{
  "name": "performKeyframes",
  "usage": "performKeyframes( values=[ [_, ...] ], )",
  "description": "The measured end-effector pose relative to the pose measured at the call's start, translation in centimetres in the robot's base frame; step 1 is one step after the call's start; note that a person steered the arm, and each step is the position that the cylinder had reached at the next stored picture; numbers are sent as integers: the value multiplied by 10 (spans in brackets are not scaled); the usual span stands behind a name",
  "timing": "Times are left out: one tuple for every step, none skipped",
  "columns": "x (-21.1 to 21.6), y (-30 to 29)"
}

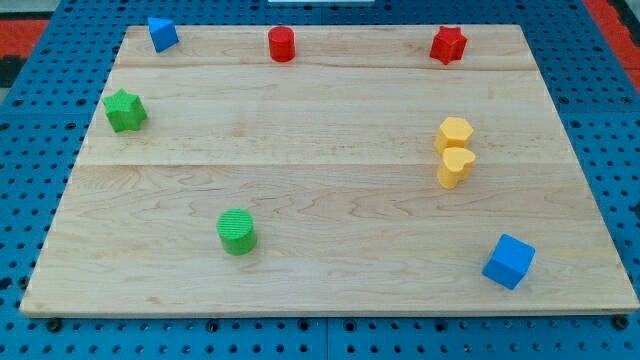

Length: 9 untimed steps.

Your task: Point your arm at the center right

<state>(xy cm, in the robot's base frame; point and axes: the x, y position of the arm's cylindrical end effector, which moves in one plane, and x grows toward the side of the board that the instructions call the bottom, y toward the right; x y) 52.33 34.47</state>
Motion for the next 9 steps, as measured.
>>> performKeyframes(
  values=[
    [-5,0],
    [-5,-6],
    [-5,-13],
    [-5,-14],
    [-5,-14],
    [-7,-14],
    [-8,-14],
    [-26,-29],
    [-75,-40]
  ],
)
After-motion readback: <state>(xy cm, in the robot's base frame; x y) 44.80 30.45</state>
